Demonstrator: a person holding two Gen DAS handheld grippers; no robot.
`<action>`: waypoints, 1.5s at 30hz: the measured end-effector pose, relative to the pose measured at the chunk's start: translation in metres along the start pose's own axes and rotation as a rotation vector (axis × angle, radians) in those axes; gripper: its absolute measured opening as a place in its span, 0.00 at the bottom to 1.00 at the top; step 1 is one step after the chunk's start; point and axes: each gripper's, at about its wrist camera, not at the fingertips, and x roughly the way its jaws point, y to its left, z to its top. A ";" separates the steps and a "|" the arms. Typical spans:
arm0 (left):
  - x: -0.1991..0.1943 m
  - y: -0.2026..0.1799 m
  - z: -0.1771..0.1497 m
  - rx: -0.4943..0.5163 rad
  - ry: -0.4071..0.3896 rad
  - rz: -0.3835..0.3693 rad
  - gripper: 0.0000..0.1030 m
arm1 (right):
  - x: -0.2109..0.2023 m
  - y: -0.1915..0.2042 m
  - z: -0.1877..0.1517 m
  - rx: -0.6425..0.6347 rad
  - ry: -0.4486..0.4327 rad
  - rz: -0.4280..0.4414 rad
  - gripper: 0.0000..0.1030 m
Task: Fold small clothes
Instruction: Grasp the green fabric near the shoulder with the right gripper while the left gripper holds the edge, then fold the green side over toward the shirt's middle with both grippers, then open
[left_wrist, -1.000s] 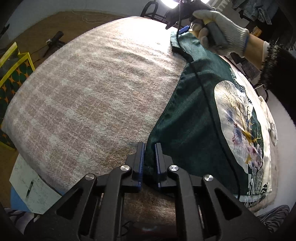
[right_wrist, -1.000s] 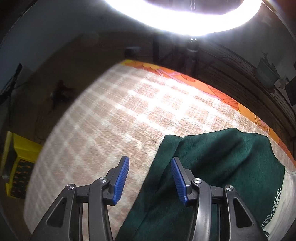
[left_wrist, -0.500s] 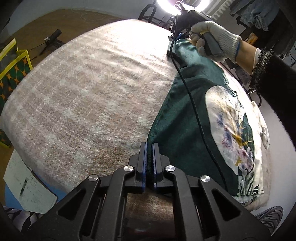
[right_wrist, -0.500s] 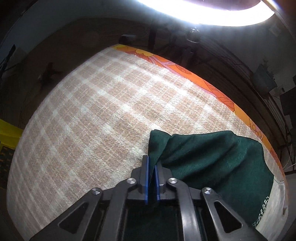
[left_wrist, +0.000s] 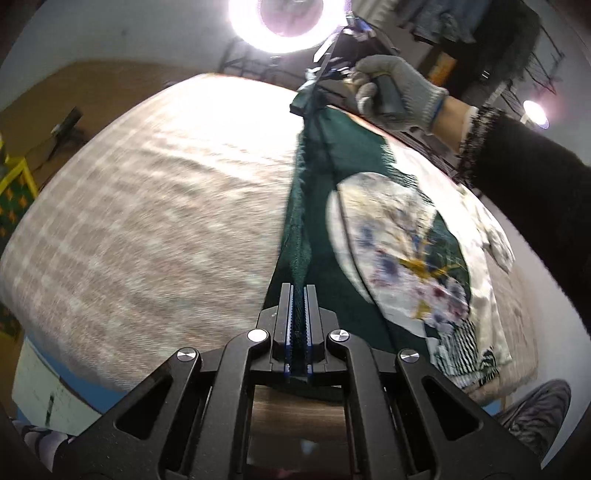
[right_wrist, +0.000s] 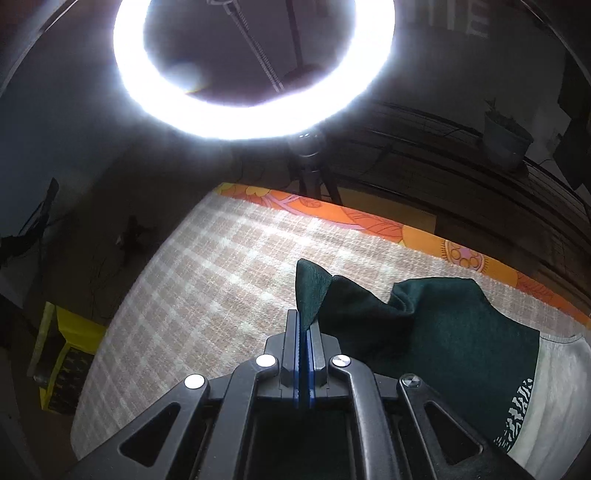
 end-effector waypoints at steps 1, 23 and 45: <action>0.000 -0.007 0.000 0.017 -0.001 -0.007 0.03 | -0.006 -0.009 -0.002 0.013 -0.009 0.008 0.00; 0.051 -0.148 -0.036 0.263 0.164 -0.190 0.03 | -0.048 -0.189 -0.071 0.176 -0.043 -0.072 0.00; 0.040 -0.203 -0.083 0.425 0.272 -0.450 0.50 | -0.089 -0.240 -0.122 0.192 -0.062 -0.266 0.60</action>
